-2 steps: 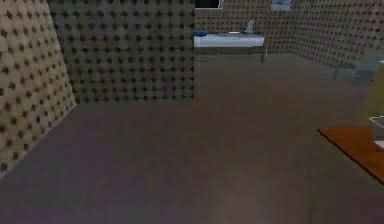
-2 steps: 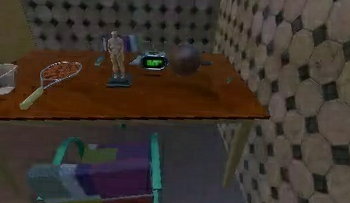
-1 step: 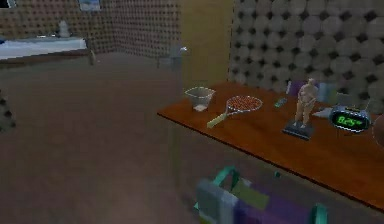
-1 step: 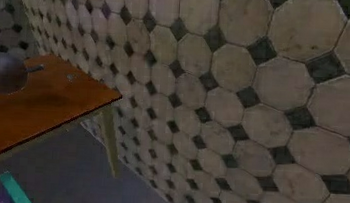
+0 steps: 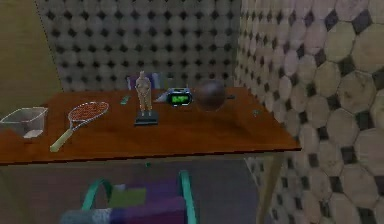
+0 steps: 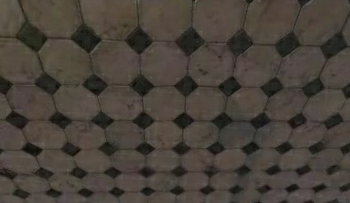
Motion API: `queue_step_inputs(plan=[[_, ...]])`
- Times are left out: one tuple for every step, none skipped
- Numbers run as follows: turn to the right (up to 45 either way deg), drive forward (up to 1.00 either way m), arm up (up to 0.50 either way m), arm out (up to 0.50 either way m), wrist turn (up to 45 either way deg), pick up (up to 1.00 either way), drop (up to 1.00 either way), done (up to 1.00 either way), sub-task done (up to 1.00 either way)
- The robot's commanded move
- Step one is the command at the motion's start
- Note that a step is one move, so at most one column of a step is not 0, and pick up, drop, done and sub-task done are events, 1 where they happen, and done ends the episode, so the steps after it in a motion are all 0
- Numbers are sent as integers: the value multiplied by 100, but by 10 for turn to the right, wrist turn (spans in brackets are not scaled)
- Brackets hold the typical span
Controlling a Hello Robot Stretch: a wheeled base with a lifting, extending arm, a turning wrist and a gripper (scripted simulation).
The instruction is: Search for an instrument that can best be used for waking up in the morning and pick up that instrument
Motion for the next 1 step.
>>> queue_step_inputs(plan=[[270,0,0,0,0,0,0,0,0]])
